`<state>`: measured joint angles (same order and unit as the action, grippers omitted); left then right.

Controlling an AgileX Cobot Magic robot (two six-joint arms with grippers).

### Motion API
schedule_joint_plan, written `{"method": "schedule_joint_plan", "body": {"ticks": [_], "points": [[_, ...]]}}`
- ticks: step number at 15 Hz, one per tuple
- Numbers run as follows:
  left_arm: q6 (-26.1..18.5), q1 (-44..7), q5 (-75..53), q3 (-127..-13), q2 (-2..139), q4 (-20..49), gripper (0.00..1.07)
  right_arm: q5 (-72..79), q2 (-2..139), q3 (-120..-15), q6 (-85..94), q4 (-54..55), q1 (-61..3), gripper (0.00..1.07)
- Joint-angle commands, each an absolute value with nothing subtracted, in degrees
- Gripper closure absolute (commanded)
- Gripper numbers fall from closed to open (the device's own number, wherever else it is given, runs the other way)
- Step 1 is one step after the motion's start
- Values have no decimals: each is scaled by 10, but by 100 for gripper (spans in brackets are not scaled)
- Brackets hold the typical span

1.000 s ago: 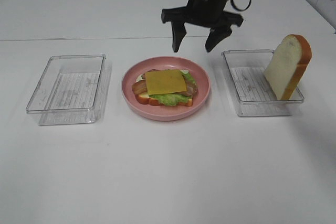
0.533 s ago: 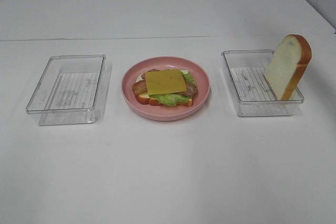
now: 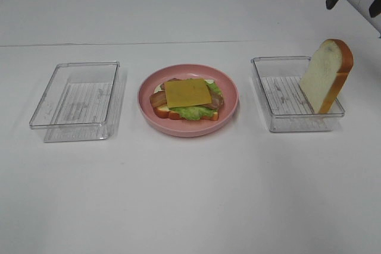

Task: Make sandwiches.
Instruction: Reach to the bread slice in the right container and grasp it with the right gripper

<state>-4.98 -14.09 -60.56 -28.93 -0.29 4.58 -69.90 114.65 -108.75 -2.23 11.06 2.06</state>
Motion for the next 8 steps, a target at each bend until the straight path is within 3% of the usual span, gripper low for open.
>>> {"method": "schedule_joint_plan", "body": {"ticks": [1, 8], "points": [[-50, -140, -600, -286, -16, 48, 31, -740, 1156, -1063, -3, 119, 26, 34], [-50, -140, -600, -286, -16, 48, 31, -721, 1222, -1063, 8, 91, 26, 34]]}}
